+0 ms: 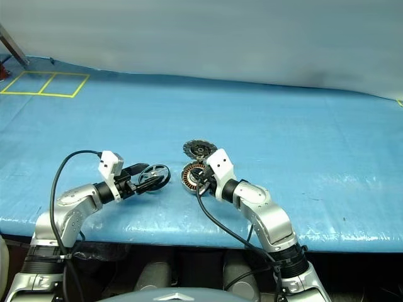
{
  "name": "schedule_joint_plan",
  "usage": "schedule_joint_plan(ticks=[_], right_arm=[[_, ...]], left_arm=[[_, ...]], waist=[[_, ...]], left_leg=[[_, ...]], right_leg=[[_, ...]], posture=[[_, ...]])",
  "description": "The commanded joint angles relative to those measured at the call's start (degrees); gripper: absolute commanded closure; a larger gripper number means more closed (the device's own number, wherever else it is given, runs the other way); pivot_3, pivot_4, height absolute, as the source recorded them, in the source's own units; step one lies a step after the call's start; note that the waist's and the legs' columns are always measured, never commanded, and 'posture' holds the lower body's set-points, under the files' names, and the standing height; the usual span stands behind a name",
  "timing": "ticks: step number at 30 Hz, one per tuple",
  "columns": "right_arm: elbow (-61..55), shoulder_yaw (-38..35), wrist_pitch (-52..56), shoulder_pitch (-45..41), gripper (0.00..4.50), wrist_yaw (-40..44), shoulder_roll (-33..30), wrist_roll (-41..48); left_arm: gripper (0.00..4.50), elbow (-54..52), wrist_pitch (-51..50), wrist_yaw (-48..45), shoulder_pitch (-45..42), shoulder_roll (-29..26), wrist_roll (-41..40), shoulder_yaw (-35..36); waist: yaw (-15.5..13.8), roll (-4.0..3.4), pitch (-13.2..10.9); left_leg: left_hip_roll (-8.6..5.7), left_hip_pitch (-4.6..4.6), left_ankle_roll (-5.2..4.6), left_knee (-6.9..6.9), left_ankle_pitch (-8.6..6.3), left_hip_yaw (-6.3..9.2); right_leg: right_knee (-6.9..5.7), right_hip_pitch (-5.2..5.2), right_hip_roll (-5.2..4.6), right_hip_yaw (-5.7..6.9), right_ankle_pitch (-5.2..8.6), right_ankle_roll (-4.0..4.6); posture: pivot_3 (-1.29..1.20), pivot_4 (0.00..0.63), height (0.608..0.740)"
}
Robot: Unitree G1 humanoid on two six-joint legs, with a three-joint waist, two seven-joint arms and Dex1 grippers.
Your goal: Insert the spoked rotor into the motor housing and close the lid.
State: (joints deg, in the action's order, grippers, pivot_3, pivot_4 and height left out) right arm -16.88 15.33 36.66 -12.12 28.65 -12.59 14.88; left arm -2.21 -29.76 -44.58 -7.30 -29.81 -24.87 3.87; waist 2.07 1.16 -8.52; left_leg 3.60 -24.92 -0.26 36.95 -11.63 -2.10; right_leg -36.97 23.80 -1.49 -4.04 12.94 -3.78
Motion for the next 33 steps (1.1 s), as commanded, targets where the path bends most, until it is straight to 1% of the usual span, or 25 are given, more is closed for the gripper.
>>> schedule_joint_plan(ticks=[1, 13, 19, 22, 27, 33], right_arm=[[-1.7, -0.7, -1.2, 0.0, 4.45, -0.2, 0.2, 0.4], [-1.4, -0.8, -1.0, 0.0, 4.45, -0.7, 0.2, 0.3], [-1.3, -0.8, -0.9, 0.0, 4.45, -0.8, 0.1, 0.3], [-1.3, -0.8, -0.9, 0.0, 4.45, -0.9, 0.1, 0.3], [-1.2, -0.8, -1.1, -0.1, 4.45, -1.1, 0.1, 0.3], [-1.3, -0.7, -1.0, -0.2, 4.45, -1.5, 0.3, 0.1]], left_arm=[[0.0, -1.9, -1.3, 0.7, -0.1, -0.6, -0.1, 0.4], [0.0, -2.1, -2.9, 1.1, 0.7, -1.3, 0.8, -0.3], [0.0, -2.9, -2.9, 1.0, 1.0, -0.5, -1.6, 1.3], [0.0, -3.2, -3.2, 0.9, 0.9, -1.1, -1.7, 1.3], [0.0, -2.9, -4.4, 1.1, 0.7, -3.1, 0.5, -0.6], [0.0, -3.0, -3.6, 1.3, 0.7, -3.9, 2.2, -1.2]], waist=[[0.0, 0.0, 0.0], [0.0, 0.0, 0.0], [0.0, 0.0, 0.0], [0.0, 0.0, 0.0], [0.0, -0.01, 0.0], [0.0, 0.0, 0.0]], left_leg=[[0.0, 0.0, 0.0, 0.0, 0.0, 0.0], [0.0, 0.03, 0.0, 0.0, 0.0, 0.0], [0.0, 0.03, 0.0, 0.0, 0.0, 0.0], [0.0, 0.03, 0.0, 0.0, 0.0, 0.0], [0.0, 0.03, 0.0, -0.01, 0.0, 0.01], [0.0, 0.0, 0.0, -0.01, 0.0, 0.0]], right_leg=[[0.0, 0.0, 0.0, 0.0, 0.0, 0.0], [0.0, -0.02, 0.0, 0.0, -0.01, 0.02], [0.0, -0.02, -0.01, 0.0, -0.01, 0.03], [0.0, -0.02, -0.01, 0.0, -0.02, 0.03], [0.0, -0.02, -0.01, 0.0, -0.01, 0.02], [0.0, 0.01, -0.01, 0.0, -0.02, 0.05]], posture=[[0.0, 0.15, 0.74], [0.0, 0.15, 0.74], [0.0, 0.15, 0.74], [0.0, 0.15, 0.74], [0.0, 0.15, 0.74], [0.0, 0.15, 0.74]])
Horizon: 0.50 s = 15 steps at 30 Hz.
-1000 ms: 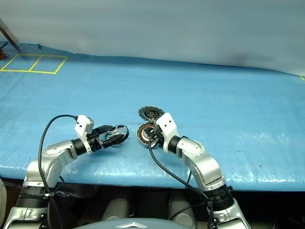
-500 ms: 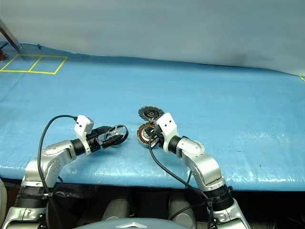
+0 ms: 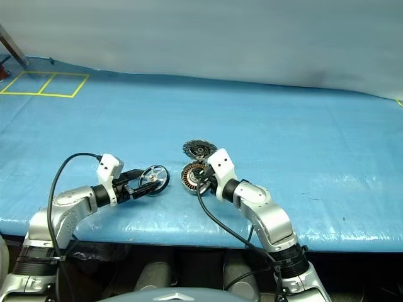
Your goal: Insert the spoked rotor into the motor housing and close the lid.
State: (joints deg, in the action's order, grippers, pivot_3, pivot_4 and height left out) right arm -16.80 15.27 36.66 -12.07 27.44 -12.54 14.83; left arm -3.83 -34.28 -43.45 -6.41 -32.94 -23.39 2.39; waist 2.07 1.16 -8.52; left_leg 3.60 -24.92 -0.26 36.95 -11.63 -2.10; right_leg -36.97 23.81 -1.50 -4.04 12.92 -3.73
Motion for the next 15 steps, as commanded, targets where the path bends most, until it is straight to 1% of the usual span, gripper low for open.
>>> schedule_joint_plan(ticks=[1, 4, 15], right_arm=[[-1.3, -0.7, -1.0, -0.3, 4.45, -0.3, 0.3, 0.1], [-1.3, -0.7, -1.0, -0.3, 4.45, -0.5, 0.3, 0.1], [-1.1, -0.6, -1.3, -0.3, 4.45, -0.7, 0.4, -0.1]], left_arm=[[0.0, -1.4, 1.0, 0.2, -0.2, -0.8, 0.9, 0.3], [0.0, -1.2, 2.0, 0.2, -0.2, -0.6, 1.4, 0.6], [0.0, 0.0, 8.0, 5.3, -1.7, 1.4, 4.0, 2.9]], waist=[[0.0, 0.0, 0.0], [0.0, 0.0, 0.0], [0.0, 0.0, 0.0]], left_leg=[[0.0, 0.0, 0.0, 0.0, 0.0, 0.0], [0.0, 0.01, 0.0, 0.0, 0.0, 0.0], [0.0, 0.0, 0.0, 0.0, 0.0, 0.0]], right_leg=[[0.0, 0.0, 0.0, 0.0, 0.0, 0.0], [0.0, 0.0, 0.0, 0.0, 0.0, 0.0], [0.0, -0.01, 0.0, 0.0, -0.02, 0.03]], posture=[[0.0, 0.15, 0.74], [0.0, 0.15, 0.74], [0.0, 0.15, 0.74]])
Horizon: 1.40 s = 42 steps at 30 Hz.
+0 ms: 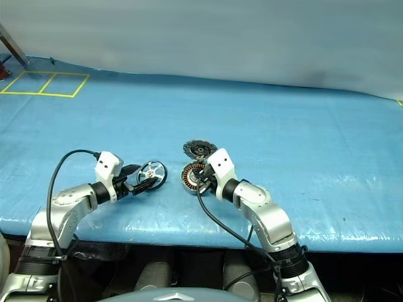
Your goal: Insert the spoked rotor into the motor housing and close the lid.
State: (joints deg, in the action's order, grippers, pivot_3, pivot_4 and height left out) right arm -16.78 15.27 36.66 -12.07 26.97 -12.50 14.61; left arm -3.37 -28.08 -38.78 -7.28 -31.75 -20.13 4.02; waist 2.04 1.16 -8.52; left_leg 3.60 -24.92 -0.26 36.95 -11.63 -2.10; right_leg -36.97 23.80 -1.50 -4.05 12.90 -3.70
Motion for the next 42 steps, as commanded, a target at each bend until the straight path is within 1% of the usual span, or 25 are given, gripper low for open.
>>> schedule_joint_plan(ticks=[1, 6, 15, 18, 21, 25, 31, 37, 40, 41, 42], right_arm=[[-1.1, -0.6, -1.3, -0.3, 4.45, -0.2, 0.4, 0.1], [-1.1, -0.5, -1.3, -0.3, 4.45, -0.4, 0.3, -0.1], [-1.1, -0.4, -1.4, -0.3, 4.45, -0.7, 0.2, -0.3], [-1.1, -0.4, -1.5, -0.3, 4.45, -0.7, 0.2, -0.4], [-1.1, -0.4, -1.6, -0.3, 4.5, -0.8, 0.1, -0.6], [-1.1, -0.5, -1.7, -0.3, 4.5, -0.9, 0.2, -0.9], [-1.1, -0.6, -1.6, -0.4, 4.5, -1.0, 0.1, -1.0], [-1.0, -0.6, -1.6, -0.6, 4.5, -1.0, 0.1, -1.1], [-1.0, -0.6, -1.6, -0.6, 4.5, -1.0, 0.2, -1.2], [-1.0, -0.6, -1.6, -0.6, 4.5, -1.0, 0.2, -1.2], [-1.0, -0.6, -1.7, -0.6, 4.5, -1.0, 0.2, -1.2]], left_arm=[[0.0, -0.4, 2.2, 0.8, -0.9, 0.3, 0.8, 1.1], [0.0, -0.3, 3.6, 0.6, -0.9, 0.2, 2.2, 0.0], [0.0, -1.7, 3.1, -4.0, 0.0, 0.5, -0.4, -0.8], [0.0, -1.6, 2.5, -4.5, 0.2, 0.3, -0.1, -1.0], [0.54, -1.4, 1.9, -5.1, 0.4, 0.0, 0.0, -1.3], [1.82, -1.0, 1.1, -5.2, 0.6, -0.6, 1.1, -1.8], [1.82, 0.3, 0.9, -4.5, 1.1, -0.2, 2.2, -2.1], [1.82, 0.6, 0.0, -4.7, 1.3, -1.2, 3.5, -3.2], [2.36, 0.5, -0.4, -4.6, 1.4, -1.9, 3.9, -3.6], [2.67, 0.6, -0.6, -4.8, 1.4, -2.3, 4.2, -3.9], [2.79, 0.6, -0.6, -4.9, 1.4, -2.6, 4.3, -4.2]], waist=[[0.0, 0.0, 0.0], [0.0, 0.0, 0.0], [0.0, 0.0, 0.0], [0.0, 0.0, 0.0], [0.0, 0.0, 0.0], [0.0, 0.0, 0.0], [0.0, 0.0, 0.0], [0.0, 0.0, 0.0], [0.0, -0.01, 0.0], [0.0, -0.05, 0.0], [0.0, -0.08, 0.0]], left_leg=[[0.0, 0.0, 0.0, 0.0, 0.0, 0.0], [0.0, 0.0, 0.0, 0.0, 0.0, 0.0], [0.0, 0.0, 0.0, 0.0, 0.0, -0.01], [0.0, 0.0, 0.0, 0.0, 0.0, -0.01], [0.0, 0.0, 0.0, 0.0, 0.0, 0.0], [0.0, 0.0, 0.0, 0.0, 0.0, 0.0], [0.0, 0.04, 0.0, 0.0, 0.0, 0.0], [0.0, 0.11, 0.0, 0.0, 0.0, -0.01], [0.0, 0.21, 0.0, 0.0, 0.0, 0.0], [0.0, 0.24, 0.01, 0.0, 0.0, 0.0], [0.0, 0.26, 0.01, 0.0, 0.0, 0.0]], right_leg=[[0.0, 0.0, 0.0, 0.0, 0.0, 0.0], [0.0, 0.0, 0.01, 0.0, -0.05, 0.09], [0.0, 0.0, 0.01, 0.0, -0.05, 0.08], [0.0, 0.0, 0.01, 0.0, -0.05, 0.08], [-0.01, 0.0, 0.01, 0.0, -0.05, 0.08], [0.0, 0.0, 0.01, 0.0, -0.04, 0.06], [-0.01, -0.02, 0.0, 0.0, -0.03, 0.05], [-0.01, -0.06, 0.0, 0.0, -0.03, 0.05], [0.0, -0.05, 0.0, 0.0, -0.01, 0.02], [0.0, -0.03, 0.0, 0.0, 0.04, -0.04], [0.0, -0.02, -0.01, 0.0, 0.04, -0.05]], posture=[[0.0, 0.15, 0.74], [0.0, 0.15, 0.74], [0.0, 0.15, 0.74], [0.0, 0.15, 0.74], [0.0, 0.15, 0.74], [0.0, 0.15, 0.74], [0.0, 0.15, 0.74], [0.0, 0.15, 0.74], [0.0, 0.15, 0.74], [0.0, 0.15, 0.74], [0.0, 0.15, 0.74]])
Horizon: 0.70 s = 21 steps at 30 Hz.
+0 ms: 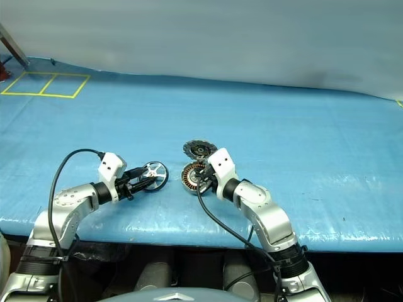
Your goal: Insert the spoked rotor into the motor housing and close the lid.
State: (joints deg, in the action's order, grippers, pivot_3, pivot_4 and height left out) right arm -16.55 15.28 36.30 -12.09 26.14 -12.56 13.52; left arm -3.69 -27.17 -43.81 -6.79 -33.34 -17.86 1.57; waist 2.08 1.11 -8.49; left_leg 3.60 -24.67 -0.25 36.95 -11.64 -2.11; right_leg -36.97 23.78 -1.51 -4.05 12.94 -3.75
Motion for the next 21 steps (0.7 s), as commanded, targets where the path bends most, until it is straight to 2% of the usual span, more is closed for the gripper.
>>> schedule_joint_plan(ticks=[1, 8, 13, 21], right_arm=[[-1.3, -0.6, -1.3, -0.6, 4.5, -0.2, 0.3, -0.1], [-1.5, -0.5, -1.4, -0.5, 4.5, -0.2, 0.3, -0.1], [-1.6, -0.5, -1.5, -0.2, 4.5, 0.4, -0.1, 0.1], [-3.5, -3.6, -3.0, 2.4, 4.5, 3.9, -2.7, 3.3]], left_arm=[[2.79, 0.9, -1.6, 0.4, 0.9, -1.2, 2.2, -1.9], [2.79, 1.2, -0.5, 0.2, 0.8, -1.5, 1.1, -0.6], [2.79, -0.4, -2.5, -1.2, 0.1, -0.3, -4.0, 2.3], [2.79, -4.1, -8.8, -4.7, -0.1, -0.7, -12.3, 5.4]], waist=[[0.0, -0.04, 0.0], [0.0, -0.09, 0.1], [-0.1, -0.08, 0.0], [-0.2, -0.03, 0.0]], left_leg=[[0.0, 0.03, 0.0, 0.0, 0.0, 0.01], [0.0, 0.11, 0.02, 0.03, -0.01, 0.0], [0.0, 0.02, 0.02, 0.02, -0.01, 0.01], [-0.03, -0.11, 0.01, 0.0, -0.01, 0.01]], right_leg=[[0.0, 0.01, -0.01, 0.0, 0.0, 0.0], [0.0, 0.01, -0.09, 0.01, 0.01, -0.01], [0.0, 0.07, -0.1, 0.04, -0.13, 0.22], [0.04, 0.04, -0.1, 0.06, -0.05, 0.09]], posture=[[0.0, 0.15, 0.74], [0.0, 0.15, 0.74], [0.0, 0.15, 0.74], [0.0, 0.15, 0.74]])
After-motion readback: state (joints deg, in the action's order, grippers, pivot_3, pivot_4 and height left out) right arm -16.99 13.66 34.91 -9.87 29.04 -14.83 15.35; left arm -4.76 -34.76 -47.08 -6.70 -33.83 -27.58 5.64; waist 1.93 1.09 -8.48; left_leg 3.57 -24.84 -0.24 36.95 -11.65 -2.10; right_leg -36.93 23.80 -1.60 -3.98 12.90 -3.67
